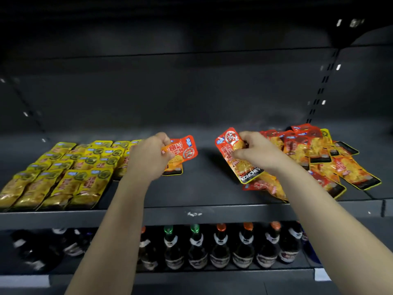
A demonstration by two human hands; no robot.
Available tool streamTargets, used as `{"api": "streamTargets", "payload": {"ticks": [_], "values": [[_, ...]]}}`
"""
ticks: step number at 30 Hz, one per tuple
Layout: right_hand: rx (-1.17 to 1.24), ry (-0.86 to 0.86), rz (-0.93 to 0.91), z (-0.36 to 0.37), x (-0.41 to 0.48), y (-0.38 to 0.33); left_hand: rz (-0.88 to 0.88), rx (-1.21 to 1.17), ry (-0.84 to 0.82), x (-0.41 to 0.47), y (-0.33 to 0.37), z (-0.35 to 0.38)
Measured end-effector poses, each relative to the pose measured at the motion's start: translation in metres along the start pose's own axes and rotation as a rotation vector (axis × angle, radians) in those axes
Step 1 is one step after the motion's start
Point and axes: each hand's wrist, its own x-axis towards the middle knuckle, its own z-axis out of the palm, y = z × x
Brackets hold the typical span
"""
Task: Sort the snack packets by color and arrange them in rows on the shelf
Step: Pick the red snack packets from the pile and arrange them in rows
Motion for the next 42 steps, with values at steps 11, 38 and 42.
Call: {"api": "streamTargets", "payload": {"ticks": [11,38,42], "values": [[0.013,-0.033,-0.026,0.081,0.011,-0.04,-0.026,0.058,0.032,-0.015,-0.078,-0.027],[0.051,0.212,0.168,0.173,0.038,-0.033,0.043,0.0,0.036,-0.026,-0.121,-0.032],[-0.007,0.225,0.154,0.176,0.04,-0.031,0.032,-0.001,0.045,-0.028,-0.12,-0.032]]}}
